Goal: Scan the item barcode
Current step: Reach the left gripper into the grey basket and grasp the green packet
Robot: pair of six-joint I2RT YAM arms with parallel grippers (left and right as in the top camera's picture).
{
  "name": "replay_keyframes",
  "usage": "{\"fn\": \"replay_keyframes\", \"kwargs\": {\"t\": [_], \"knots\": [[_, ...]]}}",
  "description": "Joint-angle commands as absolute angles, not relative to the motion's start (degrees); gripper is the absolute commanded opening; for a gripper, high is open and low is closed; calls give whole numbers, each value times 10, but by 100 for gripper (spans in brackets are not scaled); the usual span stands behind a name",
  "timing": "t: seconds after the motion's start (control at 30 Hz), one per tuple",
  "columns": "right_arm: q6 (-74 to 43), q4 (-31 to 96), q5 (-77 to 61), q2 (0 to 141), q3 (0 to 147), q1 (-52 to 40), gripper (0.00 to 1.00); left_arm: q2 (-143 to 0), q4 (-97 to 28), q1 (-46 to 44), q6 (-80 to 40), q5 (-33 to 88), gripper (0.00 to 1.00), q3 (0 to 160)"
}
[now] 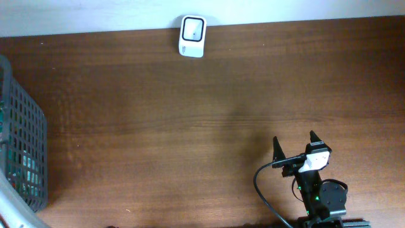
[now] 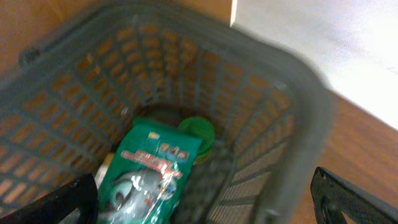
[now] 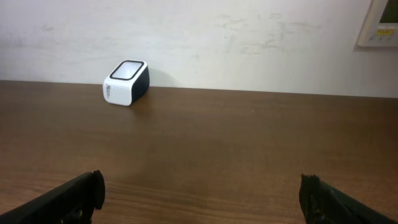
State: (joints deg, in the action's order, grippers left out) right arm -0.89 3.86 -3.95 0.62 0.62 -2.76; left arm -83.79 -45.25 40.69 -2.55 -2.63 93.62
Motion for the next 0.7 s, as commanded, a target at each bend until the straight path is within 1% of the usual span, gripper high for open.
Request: {"fn": "replay_keyframes", "kwargs": {"t": [0.0, 0.13, 0.23, 0.3, 0.4, 0.53, 0.63, 0.67], "knots": [[-9, 42, -38, 2, 3, -25, 98, -874, -462, 444, -50, -28, 100, 948], [-9, 42, -38, 2, 3, -25, 98, -919, -490, 479, -41, -14, 100, 948], [-8, 42, -38, 2, 3, -25, 99, -971, -507, 505, 44, 52, 100, 948], [-9, 42, -38, 2, 3, -25, 98, -1011, -511, 516, 51, 54, 100, 948], [-9, 42, -38, 2, 3, -25, 98, -1075, -515, 518, 111, 62, 99, 948], [-8, 42, -38, 2, 3, -25, 98, -1124, -515, 518, 121, 37, 95, 948], [-9, 42, -38, 2, 3, -25, 98, -1153, -513, 518, 121, 15, 90, 948], [-9, 42, -38, 2, 3, -25, 98, -1160, -514, 518, 121, 15, 88, 948]]}}
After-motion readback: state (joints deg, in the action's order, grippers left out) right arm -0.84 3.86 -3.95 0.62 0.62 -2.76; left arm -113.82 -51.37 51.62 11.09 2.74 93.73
